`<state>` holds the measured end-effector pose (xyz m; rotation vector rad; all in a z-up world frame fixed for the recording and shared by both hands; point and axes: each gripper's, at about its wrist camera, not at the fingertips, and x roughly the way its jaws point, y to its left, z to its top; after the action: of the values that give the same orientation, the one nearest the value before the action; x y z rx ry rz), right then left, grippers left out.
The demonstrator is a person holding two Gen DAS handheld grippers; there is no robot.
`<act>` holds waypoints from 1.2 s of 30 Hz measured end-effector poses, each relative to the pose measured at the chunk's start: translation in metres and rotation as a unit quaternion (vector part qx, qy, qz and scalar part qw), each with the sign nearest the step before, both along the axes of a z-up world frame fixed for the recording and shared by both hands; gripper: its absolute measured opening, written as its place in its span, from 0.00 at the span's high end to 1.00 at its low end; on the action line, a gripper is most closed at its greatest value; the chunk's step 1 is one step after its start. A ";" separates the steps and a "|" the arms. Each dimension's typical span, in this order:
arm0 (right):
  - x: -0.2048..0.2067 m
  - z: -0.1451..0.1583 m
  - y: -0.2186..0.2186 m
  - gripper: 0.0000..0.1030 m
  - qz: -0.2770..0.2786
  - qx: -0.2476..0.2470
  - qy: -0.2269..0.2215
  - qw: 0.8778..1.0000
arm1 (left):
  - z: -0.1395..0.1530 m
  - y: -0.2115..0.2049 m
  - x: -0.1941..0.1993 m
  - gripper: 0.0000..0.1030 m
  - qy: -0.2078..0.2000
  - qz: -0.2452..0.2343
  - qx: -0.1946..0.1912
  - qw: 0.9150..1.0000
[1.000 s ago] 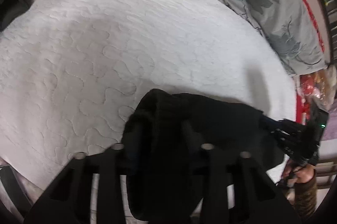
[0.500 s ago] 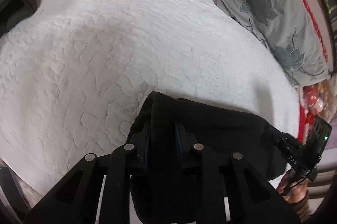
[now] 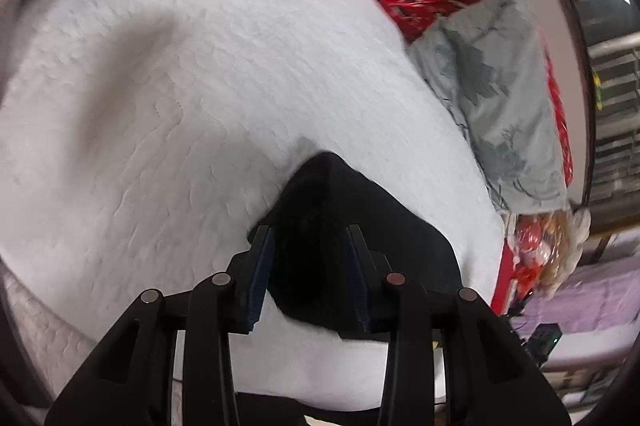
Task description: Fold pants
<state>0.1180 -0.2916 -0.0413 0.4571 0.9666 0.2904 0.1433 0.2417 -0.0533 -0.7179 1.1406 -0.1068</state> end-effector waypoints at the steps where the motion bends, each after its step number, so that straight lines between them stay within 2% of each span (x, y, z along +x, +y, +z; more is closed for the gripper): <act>1: -0.012 0.001 -0.019 0.52 -0.024 0.009 0.000 1.000 | 0.006 -0.007 -0.006 0.67 -0.012 -0.004 0.006 1.000; 2: -0.019 0.000 -0.032 0.51 -0.040 0.014 -0.001 0.999 | 0.014 -0.018 -0.017 0.63 -0.028 -0.012 0.012 0.999; 3: -0.027 0.000 -0.046 0.48 -0.060 0.018 -0.001 0.998 | 0.018 -0.026 -0.024 0.51 -0.037 -0.020 0.015 0.999; 5: -0.039 -0.005 -0.073 0.45 -0.099 0.025 0.005 0.995 | 0.020 -0.047 -0.034 0.41 -0.048 -0.034 0.021 0.998; 7: -0.048 -0.016 -0.094 0.45 -0.128 0.042 0.026 0.990 | 0.013 -0.075 -0.035 0.41 -0.041 -0.061 0.027 0.997; 9: -0.053 -0.026 -0.103 0.45 -0.138 0.053 0.035 0.988 | -0.001 -0.095 -0.030 0.41 -0.020 -0.073 0.017 0.997; 13: -0.056 -0.044 -0.109 0.45 -0.147 0.065 0.047 0.986 | -0.028 -0.124 -0.021 0.41 0.031 -0.076 -0.061 0.995; 15: -0.058 -0.049 -0.110 0.45 -0.147 0.072 0.049 0.985 | -0.036 -0.143 -0.019 0.41 0.050 -0.083 -0.079 0.992; 18: -0.056 -0.054 -0.110 0.45 -0.142 0.071 0.049 0.986 | -0.040 -0.172 -0.019 0.41 0.064 -0.100 -0.081 0.990; 25: -0.062 -0.062 -0.116 0.45 -0.138 0.081 0.050 0.986 | -0.052 -0.222 -0.015 0.41 0.097 -0.111 -0.115 0.982; 28: -0.060 -0.065 -0.120 0.45 -0.141 0.082 0.048 0.985 | -0.059 -0.235 -0.017 0.41 0.113 -0.118 -0.120 0.979; 31: -0.059 -0.066 -0.121 0.45 -0.139 0.086 0.047 0.985 | -0.062 -0.243 -0.014 0.41 0.117 -0.112 -0.109 0.981; 36: -0.058 -0.068 -0.119 0.45 -0.127 0.084 0.043 0.987 | -0.060 -0.243 -0.009 0.41 0.118 -0.091 -0.128 0.981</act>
<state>0.0596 -0.4106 -0.1088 0.7461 0.9607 0.1232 0.1346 -0.0011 -0.1134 -0.8690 1.4360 -0.3342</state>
